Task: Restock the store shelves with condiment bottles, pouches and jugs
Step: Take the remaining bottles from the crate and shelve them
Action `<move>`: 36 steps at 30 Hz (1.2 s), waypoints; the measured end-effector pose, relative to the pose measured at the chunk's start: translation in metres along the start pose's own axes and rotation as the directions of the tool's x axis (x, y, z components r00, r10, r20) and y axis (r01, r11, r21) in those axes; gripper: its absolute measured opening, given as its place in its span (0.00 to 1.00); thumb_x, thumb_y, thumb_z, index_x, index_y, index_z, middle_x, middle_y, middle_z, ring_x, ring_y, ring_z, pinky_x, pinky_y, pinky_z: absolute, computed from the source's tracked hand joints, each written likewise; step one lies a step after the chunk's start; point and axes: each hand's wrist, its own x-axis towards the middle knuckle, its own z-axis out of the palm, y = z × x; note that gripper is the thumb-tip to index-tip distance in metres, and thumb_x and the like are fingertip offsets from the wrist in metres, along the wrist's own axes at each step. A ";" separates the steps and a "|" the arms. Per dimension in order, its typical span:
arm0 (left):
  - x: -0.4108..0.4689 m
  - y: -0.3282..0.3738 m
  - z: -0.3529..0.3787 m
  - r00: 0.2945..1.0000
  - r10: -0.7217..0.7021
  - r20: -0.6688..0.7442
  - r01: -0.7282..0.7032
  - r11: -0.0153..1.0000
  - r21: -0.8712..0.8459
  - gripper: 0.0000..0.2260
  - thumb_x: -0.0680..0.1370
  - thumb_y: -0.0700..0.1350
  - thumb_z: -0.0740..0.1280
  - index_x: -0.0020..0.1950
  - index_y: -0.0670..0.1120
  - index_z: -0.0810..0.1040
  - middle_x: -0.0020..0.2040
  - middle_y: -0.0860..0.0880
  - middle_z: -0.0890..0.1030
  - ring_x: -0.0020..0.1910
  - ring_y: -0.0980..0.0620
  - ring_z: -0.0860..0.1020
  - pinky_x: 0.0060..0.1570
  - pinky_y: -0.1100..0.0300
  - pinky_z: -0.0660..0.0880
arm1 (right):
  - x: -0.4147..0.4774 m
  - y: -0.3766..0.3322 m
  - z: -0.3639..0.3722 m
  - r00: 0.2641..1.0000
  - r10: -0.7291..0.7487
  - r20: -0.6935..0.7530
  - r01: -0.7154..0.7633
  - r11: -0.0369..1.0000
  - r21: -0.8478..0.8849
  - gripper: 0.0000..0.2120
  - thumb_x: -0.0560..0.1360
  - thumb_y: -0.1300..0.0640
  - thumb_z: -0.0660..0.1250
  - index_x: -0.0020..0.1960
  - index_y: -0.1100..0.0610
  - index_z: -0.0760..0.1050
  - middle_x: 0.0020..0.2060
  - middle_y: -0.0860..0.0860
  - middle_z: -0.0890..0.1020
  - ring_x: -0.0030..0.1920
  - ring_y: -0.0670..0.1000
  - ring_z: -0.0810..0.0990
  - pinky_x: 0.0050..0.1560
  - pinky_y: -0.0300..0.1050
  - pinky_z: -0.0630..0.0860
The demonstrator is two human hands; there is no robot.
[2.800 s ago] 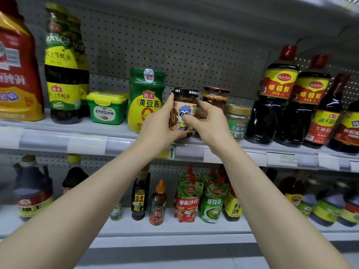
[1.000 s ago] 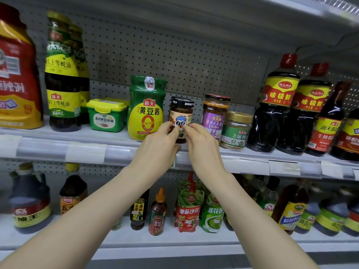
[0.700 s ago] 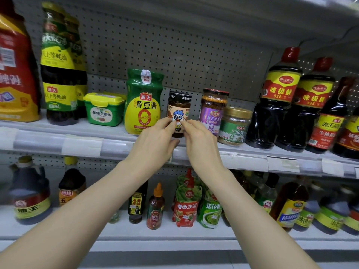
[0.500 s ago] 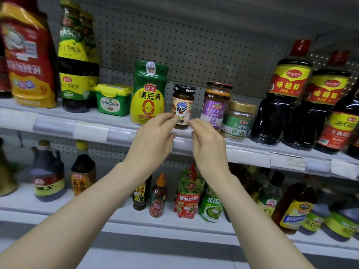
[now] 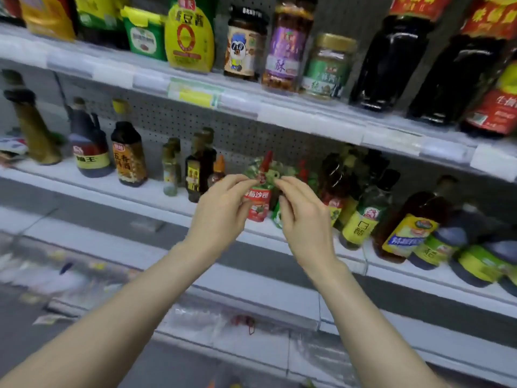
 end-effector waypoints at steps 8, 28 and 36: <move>-0.128 0.024 0.064 0.939 -0.251 0.236 0.252 0.967 0.026 0.18 0.76 0.38 0.70 0.66 0.46 0.79 0.63 0.47 0.79 0.60 0.44 0.78 0.56 0.52 0.74 | -0.137 0.038 0.018 0.952 0.151 0.268 -0.185 0.977 0.109 0.15 0.80 0.69 0.64 0.65 0.64 0.79 0.64 0.57 0.81 0.65 0.56 0.79 0.67 0.38 0.68; -0.396 -0.027 0.184 0.501 -0.574 0.647 0.628 0.756 0.184 0.18 0.76 0.41 0.70 0.66 0.50 0.78 0.65 0.50 0.78 0.58 0.42 0.79 0.50 0.52 0.74 | -0.401 0.077 0.135 0.601 0.505 0.620 -0.639 0.769 -0.007 0.16 0.77 0.69 0.69 0.63 0.61 0.80 0.61 0.53 0.83 0.62 0.49 0.79 0.63 0.21 0.61; -0.509 -0.082 0.262 0.299 -0.603 0.740 0.663 0.688 0.293 0.22 0.77 0.42 0.71 0.71 0.50 0.75 0.66 0.48 0.77 0.61 0.44 0.78 0.57 0.51 0.75 | -0.512 0.122 0.213 0.424 0.608 0.672 -0.743 0.657 -0.126 0.20 0.76 0.72 0.68 0.66 0.61 0.79 0.62 0.54 0.82 0.61 0.55 0.81 0.65 0.49 0.75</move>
